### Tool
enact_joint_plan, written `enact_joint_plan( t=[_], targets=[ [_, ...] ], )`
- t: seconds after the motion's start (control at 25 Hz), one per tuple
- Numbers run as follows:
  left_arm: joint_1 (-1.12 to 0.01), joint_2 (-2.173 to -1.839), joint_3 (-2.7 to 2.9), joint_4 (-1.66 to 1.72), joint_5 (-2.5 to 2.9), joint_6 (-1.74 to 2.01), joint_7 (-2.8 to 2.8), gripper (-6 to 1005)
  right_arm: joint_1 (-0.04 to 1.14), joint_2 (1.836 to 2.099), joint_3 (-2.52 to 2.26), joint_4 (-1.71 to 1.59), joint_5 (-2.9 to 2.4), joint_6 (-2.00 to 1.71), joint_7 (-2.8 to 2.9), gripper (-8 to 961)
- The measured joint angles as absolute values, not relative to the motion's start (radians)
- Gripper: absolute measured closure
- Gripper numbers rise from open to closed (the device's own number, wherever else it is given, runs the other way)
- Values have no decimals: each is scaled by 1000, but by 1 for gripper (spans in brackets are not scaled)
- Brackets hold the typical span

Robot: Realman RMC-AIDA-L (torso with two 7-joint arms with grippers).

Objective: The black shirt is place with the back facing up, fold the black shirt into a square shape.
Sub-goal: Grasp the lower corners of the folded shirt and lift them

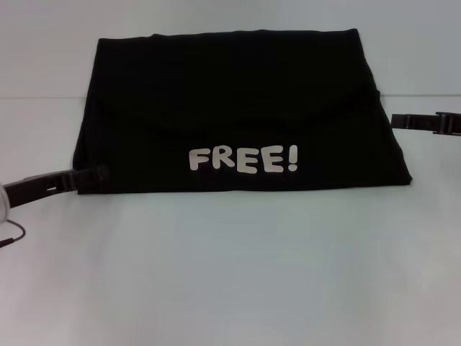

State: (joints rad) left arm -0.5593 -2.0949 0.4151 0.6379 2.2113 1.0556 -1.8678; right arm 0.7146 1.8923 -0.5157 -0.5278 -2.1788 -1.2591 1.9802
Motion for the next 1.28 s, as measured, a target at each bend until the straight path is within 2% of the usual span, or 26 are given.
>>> enact_joint_plan(
  t=[1.28],
  targets=[
    [-592,-2096,473,565,2216,910,-1816,264,710,1893,-509,-529,-2177,-1234,1985,394]
  ],
)
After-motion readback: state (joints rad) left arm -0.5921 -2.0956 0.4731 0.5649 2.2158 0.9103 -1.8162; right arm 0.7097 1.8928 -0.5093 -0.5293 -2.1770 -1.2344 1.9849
